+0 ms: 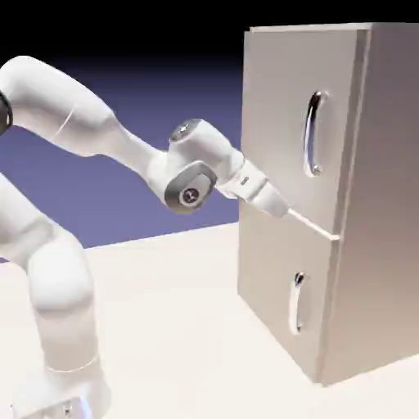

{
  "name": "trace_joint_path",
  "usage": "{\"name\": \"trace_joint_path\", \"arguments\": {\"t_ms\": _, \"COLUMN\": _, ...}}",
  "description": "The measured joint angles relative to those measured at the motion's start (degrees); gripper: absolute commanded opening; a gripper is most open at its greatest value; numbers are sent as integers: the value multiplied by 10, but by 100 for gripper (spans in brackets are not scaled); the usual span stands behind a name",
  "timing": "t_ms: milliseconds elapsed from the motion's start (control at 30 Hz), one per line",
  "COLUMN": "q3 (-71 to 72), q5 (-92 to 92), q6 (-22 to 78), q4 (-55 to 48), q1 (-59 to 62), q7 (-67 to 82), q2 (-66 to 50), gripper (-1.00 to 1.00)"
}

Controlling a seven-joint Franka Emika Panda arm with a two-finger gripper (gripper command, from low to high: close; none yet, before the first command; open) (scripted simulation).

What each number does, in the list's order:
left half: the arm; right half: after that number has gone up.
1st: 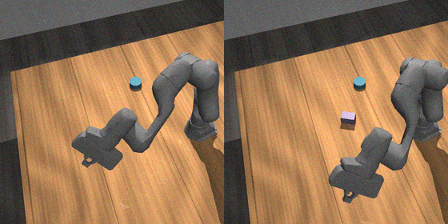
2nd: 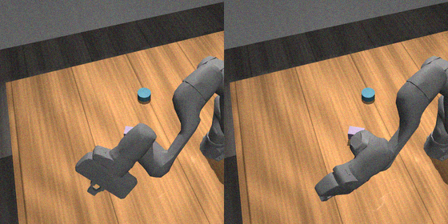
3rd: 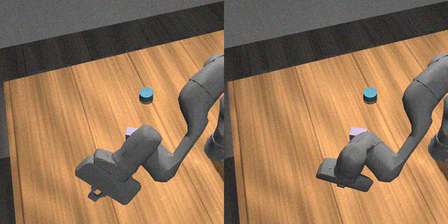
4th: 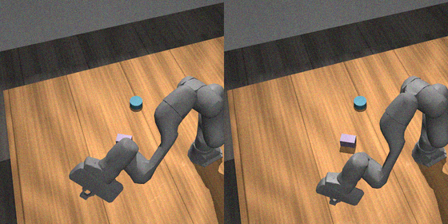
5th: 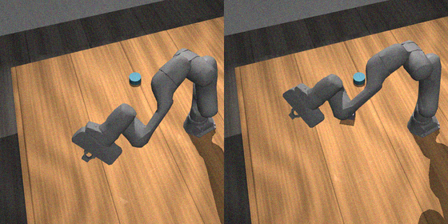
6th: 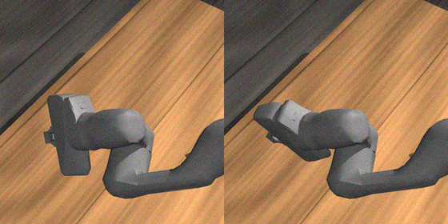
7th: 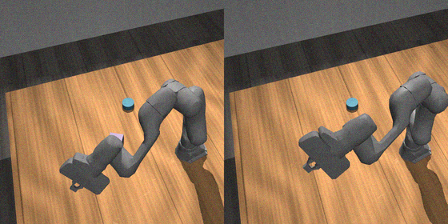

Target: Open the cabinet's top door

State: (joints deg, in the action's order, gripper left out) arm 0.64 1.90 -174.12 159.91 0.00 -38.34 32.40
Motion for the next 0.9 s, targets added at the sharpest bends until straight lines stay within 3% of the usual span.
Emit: {"name": "trace_joint_path", "arguments": {"t_ms": 900, "q3": -231, "q5": 12, "q6": -88, "q4": -38, "q1": 54, "q7": 673, "q2": 92, "gripper": 0}}
